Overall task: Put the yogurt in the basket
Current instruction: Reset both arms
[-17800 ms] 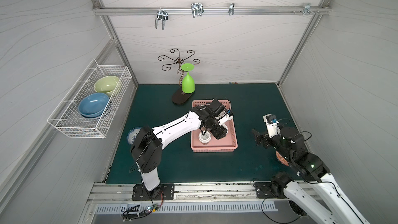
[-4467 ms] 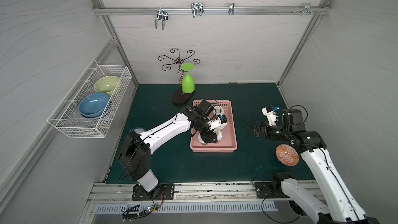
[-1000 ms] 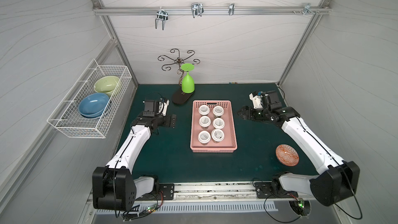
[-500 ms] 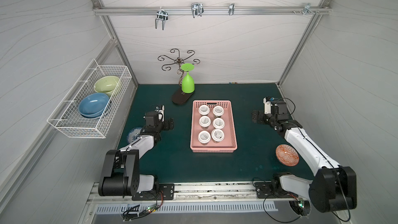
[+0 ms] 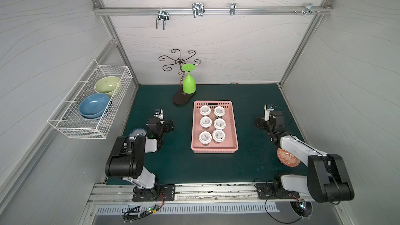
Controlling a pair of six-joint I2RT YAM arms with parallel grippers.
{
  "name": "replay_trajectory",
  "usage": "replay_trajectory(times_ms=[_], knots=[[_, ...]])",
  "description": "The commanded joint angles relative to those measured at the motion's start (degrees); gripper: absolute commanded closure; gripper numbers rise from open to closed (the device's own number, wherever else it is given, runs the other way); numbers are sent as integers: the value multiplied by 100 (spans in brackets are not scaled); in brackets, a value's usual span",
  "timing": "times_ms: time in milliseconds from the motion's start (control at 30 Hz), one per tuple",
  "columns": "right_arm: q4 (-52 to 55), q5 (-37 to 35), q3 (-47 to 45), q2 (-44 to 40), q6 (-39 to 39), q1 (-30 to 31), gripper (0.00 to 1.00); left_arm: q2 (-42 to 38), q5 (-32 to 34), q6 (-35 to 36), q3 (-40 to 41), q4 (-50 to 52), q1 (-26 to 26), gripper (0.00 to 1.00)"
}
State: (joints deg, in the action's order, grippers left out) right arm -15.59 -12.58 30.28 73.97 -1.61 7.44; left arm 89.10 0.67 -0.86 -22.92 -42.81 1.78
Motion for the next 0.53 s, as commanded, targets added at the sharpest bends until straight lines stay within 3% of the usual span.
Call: replay_trajectory(times_ms=[0,500], knots=[[-730,-118,-48,56,-189,-48,1,-22,142,-72,-135,-449,24,0],[-936,275,-390,-240,-40,-28,1,-28,156,-68,-125,-466,24,0]])
